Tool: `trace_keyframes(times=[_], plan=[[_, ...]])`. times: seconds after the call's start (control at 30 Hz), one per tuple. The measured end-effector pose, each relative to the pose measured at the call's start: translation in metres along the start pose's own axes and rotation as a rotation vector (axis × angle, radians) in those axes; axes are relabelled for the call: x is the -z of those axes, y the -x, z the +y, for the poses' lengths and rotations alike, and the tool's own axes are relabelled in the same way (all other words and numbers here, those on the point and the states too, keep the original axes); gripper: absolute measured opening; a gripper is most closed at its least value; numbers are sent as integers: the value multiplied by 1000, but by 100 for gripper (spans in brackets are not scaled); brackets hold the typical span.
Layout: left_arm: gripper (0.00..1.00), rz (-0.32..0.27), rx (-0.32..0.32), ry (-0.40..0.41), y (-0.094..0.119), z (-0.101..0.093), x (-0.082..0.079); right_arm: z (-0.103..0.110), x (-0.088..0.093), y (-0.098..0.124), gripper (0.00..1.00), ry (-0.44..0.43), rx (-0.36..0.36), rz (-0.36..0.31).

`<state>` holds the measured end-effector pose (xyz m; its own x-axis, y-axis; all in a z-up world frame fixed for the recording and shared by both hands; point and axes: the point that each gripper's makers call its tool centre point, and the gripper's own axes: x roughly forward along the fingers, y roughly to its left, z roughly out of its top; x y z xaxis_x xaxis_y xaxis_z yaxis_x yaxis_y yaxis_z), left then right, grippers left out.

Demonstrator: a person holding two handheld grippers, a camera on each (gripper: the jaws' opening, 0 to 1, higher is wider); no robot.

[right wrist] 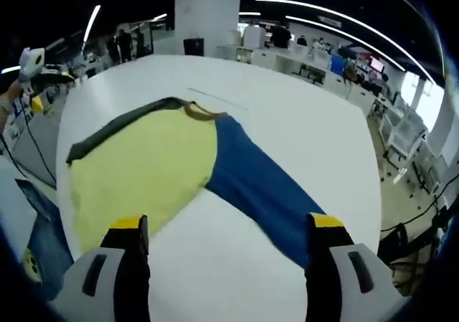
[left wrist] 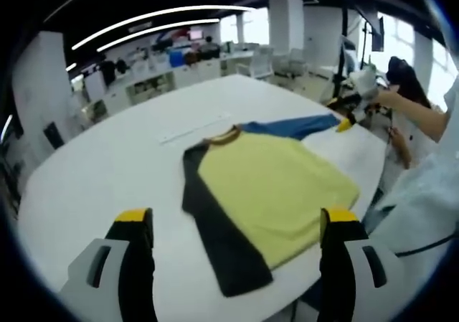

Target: Fold the garment on the visible template until the final outline fits inside the template.

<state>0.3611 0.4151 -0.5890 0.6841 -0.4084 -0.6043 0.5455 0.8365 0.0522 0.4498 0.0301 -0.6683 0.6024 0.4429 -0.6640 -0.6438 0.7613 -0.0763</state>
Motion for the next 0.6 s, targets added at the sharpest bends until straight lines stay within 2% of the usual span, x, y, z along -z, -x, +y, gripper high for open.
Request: trace_keyframes(times=[0.33,0.6], plan=[[93,9,10,13,7,-8,11,37,-10,13,100,-12,-27,-41],[93,27,19,16,9,-11,19,62,-12,21,100,-16,-18,-55]])
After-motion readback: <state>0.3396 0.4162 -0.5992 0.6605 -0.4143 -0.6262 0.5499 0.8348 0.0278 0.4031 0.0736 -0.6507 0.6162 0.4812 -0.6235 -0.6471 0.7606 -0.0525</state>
